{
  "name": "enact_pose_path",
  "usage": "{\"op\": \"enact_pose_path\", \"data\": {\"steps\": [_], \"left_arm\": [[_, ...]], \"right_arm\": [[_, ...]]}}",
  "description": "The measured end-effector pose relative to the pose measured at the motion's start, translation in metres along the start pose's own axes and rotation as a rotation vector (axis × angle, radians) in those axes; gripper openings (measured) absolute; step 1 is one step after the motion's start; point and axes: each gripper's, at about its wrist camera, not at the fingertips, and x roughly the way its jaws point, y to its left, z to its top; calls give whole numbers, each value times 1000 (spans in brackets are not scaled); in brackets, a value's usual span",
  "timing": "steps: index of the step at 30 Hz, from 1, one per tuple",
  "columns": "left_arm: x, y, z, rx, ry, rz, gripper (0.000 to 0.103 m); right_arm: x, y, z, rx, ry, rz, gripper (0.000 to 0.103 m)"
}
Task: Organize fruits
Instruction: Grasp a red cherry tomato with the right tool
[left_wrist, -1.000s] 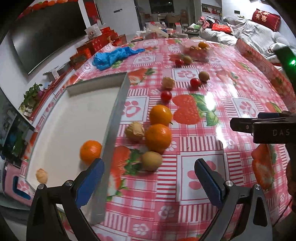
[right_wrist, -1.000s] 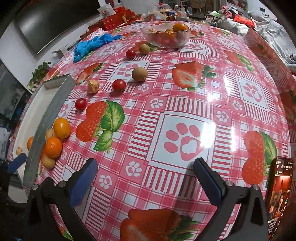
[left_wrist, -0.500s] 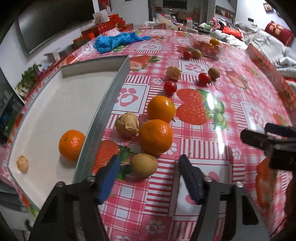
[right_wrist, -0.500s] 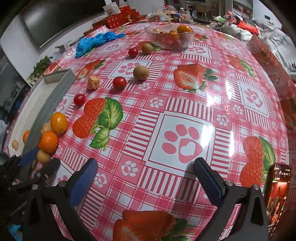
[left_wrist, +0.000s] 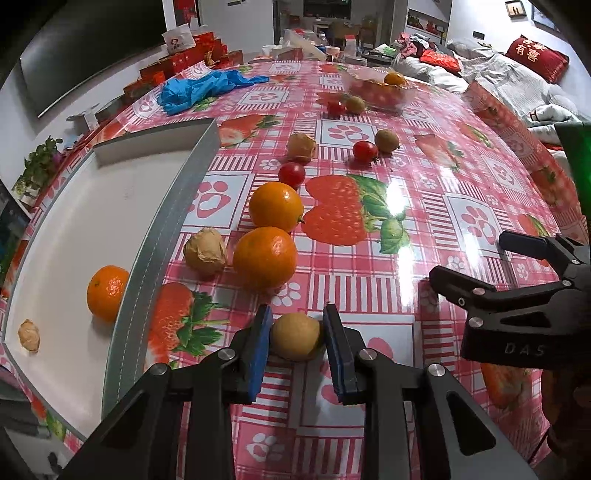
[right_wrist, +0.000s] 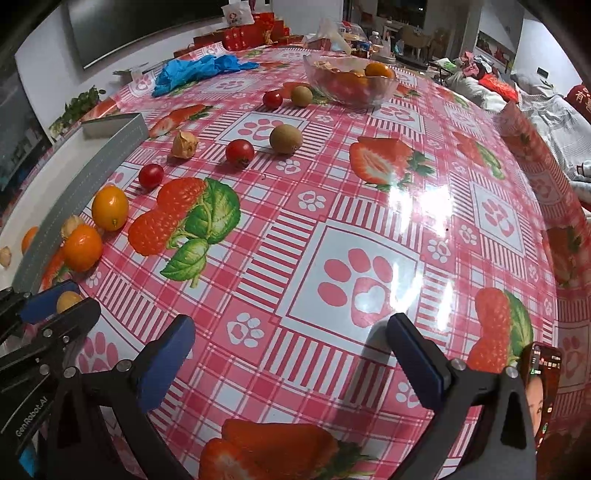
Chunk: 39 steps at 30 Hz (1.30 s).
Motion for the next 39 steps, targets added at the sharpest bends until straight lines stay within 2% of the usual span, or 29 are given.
{"op": "enact_pose_path", "data": {"steps": [8,15,21,24,29,31,33,35,36,37,39], "left_arm": [[-5,9,-9,1,-5,8,30],[-5,12,-9,-3,-6,-2,30],[-5,15,-10,-6,-3,-8,30],[-6,15,-10,-1,-6,-6,30],[-6,17,-10,-3,-7,-9,30],[-6,17,-10,-1,-8,-8,30],[-6,17,-10,-1,-9,-7,30],[-6,17,-10,-5,-9,-9,30],[-6,17,-10,-5,-9,-8,30],[-6,16,-10,-4,-10,-8,30],[-6,16,-11,-2,-11,-10,30]], "right_arm": [[1,-1,3,8,1,-5,103],[17,-4,34,49,62,-26,103],[28,3,62,86,34,-9,103],[34,14,75,85,15,52,96],[43,32,91,84,-20,33,86],[44,36,95,79,-36,29,68],[45,40,99,72,-46,27,60],[46,40,102,72,-55,31,46],[46,38,104,77,-60,42,30],[46,35,105,84,-57,59,24],[45,27,104,119,-49,119,24]]}}
